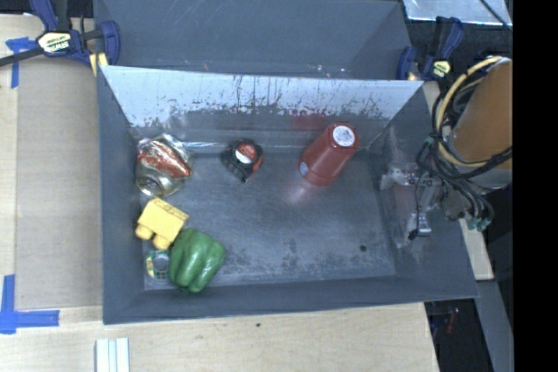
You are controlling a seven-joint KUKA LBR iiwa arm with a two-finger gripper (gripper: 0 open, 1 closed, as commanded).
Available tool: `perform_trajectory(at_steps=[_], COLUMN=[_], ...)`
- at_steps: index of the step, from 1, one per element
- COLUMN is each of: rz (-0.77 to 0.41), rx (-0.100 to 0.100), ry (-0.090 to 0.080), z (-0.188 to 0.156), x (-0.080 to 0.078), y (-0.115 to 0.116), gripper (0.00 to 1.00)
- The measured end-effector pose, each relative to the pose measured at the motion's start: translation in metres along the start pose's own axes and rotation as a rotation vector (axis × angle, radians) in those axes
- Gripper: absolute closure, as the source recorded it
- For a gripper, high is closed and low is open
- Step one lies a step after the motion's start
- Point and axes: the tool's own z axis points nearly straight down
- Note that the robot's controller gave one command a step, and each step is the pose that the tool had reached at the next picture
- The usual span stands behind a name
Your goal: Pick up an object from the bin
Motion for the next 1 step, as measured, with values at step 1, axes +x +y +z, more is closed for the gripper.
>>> perform_trajectory(at_steps=[1], rz=[-0.004], rx=[0.001], ry=[-0.008], z=[-0.0046], x=[-0.0018], y=[0.0007], gripper=[0.00])
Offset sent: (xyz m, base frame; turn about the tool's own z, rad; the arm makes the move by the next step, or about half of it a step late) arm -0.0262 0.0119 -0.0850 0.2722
